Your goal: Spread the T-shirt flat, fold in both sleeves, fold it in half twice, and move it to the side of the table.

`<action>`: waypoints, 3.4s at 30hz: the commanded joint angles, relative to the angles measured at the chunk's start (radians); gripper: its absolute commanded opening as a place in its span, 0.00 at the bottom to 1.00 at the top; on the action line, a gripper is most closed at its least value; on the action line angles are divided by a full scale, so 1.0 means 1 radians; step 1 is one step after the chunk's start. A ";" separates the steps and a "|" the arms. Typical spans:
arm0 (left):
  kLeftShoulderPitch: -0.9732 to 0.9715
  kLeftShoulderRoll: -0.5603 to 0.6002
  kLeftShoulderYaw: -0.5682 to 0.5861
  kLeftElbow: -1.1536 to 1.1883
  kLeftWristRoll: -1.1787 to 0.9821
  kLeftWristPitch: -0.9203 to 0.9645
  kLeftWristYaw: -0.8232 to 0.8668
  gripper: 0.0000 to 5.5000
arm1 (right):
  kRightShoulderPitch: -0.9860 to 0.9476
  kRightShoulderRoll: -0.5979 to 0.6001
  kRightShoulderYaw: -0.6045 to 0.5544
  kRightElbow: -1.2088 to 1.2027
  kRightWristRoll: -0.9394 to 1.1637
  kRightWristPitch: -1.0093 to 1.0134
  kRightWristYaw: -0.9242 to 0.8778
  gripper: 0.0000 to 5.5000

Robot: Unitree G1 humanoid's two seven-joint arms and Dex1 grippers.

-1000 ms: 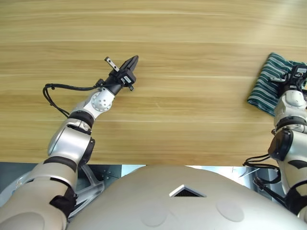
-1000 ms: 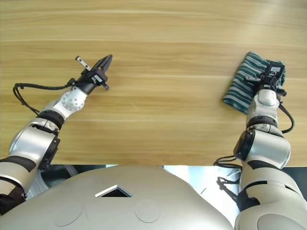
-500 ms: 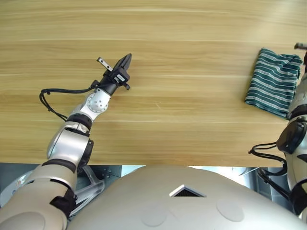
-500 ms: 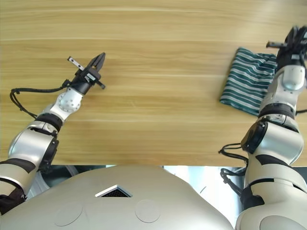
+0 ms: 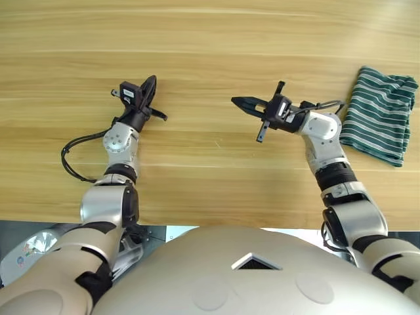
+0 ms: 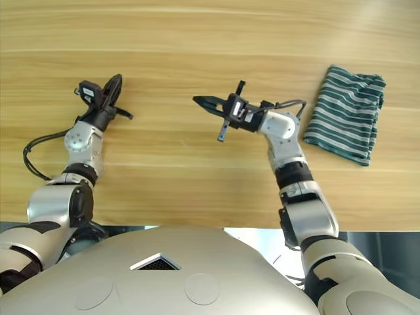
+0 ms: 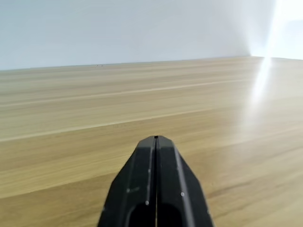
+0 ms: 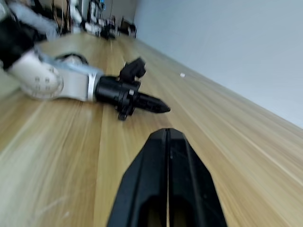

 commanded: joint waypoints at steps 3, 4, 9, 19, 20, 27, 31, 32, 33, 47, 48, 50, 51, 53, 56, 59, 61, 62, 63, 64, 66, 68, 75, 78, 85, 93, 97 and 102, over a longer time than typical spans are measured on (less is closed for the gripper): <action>-0.073 -0.010 0.158 0.026 -0.104 0.164 -0.042 0.00 | -0.311 0.152 -0.336 0.376 0.283 0.253 -0.086 0.01; -0.080 -0.009 0.178 0.031 -0.114 0.186 -0.033 0.00 | -0.338 0.169 -0.365 0.426 0.286 0.263 -0.110 0.01; -0.102 -0.002 0.222 0.073 -0.079 0.293 0.152 0.00 | -0.362 0.198 -0.256 0.657 -0.053 0.104 -0.571 0.01; -0.110 0.008 0.303 0.098 -0.048 0.417 0.320 0.00 | -0.345 0.160 -0.203 0.725 -0.378 0.156 -1.046 0.01; -0.112 -0.001 0.297 0.099 -0.033 0.426 0.327 0.00 | -0.341 0.151 -0.201 0.726 -0.396 0.165 -1.073 0.01; -0.102 -0.009 0.164 0.102 0.176 0.407 0.480 0.00 | -0.336 0.109 -0.212 0.731 -0.483 0.237 -1.239 0.01; -0.087 0.007 0.084 0.105 0.295 0.414 0.589 0.00 | -0.340 0.111 -0.205 0.732 -0.526 0.268 -1.271 0.01; -0.087 0.008 0.077 0.106 0.307 0.416 0.602 0.00 | -0.341 0.112 -0.206 0.732 -0.533 0.273 -1.273 0.01; -0.089 0.010 0.071 0.106 0.319 0.418 0.612 0.00 | -0.343 0.112 -0.198 0.732 -0.548 0.279 -1.282 0.01; -0.130 0.000 0.121 0.106 0.295 0.456 0.570 0.00 | -0.353 0.089 -0.127 0.735 -0.714 0.308 -1.377 0.01; -0.130 0.000 0.125 0.105 0.294 0.459 0.567 0.00 | -0.353 0.088 -0.118 0.736 -0.728 0.311 -1.385 0.01; -0.129 -0.001 0.128 0.105 0.295 0.463 0.562 0.00 | -0.351 0.087 -0.103 0.736 -0.750 0.314 -1.399 0.01; -0.128 -0.002 0.129 0.105 0.295 0.465 0.560 0.00 | -0.350 0.085 -0.097 0.736 -0.760 0.314 -1.407 0.01; -0.129 -0.004 0.127 0.106 0.295 0.468 0.558 0.00 | -0.346 0.082 -0.093 0.736 -0.771 0.312 -1.418 0.01; -0.131 -0.006 0.121 0.106 0.302 0.474 0.558 0.00 | -0.343 0.078 -0.087 0.736 -0.787 0.307 -1.436 0.01; -0.131 -0.008 0.117 0.107 0.306 0.479 0.557 0.00 | -0.342 0.077 -0.082 0.737 -0.797 0.306 -1.448 0.01; -0.131 -0.010 0.117 0.107 0.305 0.480 0.555 0.00 | -0.340 0.076 -0.086 0.738 -0.799 0.307 -1.451 0.01; -0.132 -0.012 0.115 0.108 0.306 0.482 0.555 0.00 | -0.340 0.074 -0.087 0.738 -0.800 0.307 -1.452 0.01; -0.133 -0.014 0.114 0.108 0.308 0.484 0.555 0.00 | -0.338 0.072 -0.088 0.738 -0.800 0.308 -1.454 0.01; -0.135 -0.016 0.112 0.108 0.309 0.485 0.554 0.00 | -0.337 0.070 -0.089 0.738 -0.800 0.309 -1.455 0.01; -0.137 -0.018 0.109 0.109 0.312 0.488 0.555 0.00 | -0.336 0.068 -0.089 0.739 -0.801 0.310 -1.457 0.01; -0.138 -0.020 0.105 0.109 0.314 0.489 0.558 0.00 | -0.336 0.068 -0.088 0.739 -0.804 0.314 -1.457 0.01; -0.148 -0.030 0.104 0.112 0.328 0.497 0.565 0.00 | -0.337 0.065 -0.089 0.742 -0.810 0.324 -1.456 0.01; -0.159 -0.034 0.105 0.112 0.332 0.505 0.566 0.00 | -0.339 0.062 -0.091 0.743 -0.811 0.330 -1.456 0.01; -0.156 -0.021 0.122 0.111 0.328 0.501 0.566 0.00 | -0.349 0.075 -0.083 0.742 -0.823 0.332 -1.457 0.01; -0.147 -0.022 0.127 0.110 0.331 0.496 0.570 0.00 | -0.346 0.074 -0.078 0.742 -0.836 0.332 -1.459 0.01; -0.142 -0.028 0.126 0.109 0.332 0.491 0.570 0.00 | -0.339 0.068 -0.078 0.742 -0.839 0.330 -1.462 0.01; -0.141 -0.038 0.101 0.109 0.354 0.480 0.582 0.00 | -0.328 0.058 -0.077 0.742 -0.842 0.329 -1.466 0.01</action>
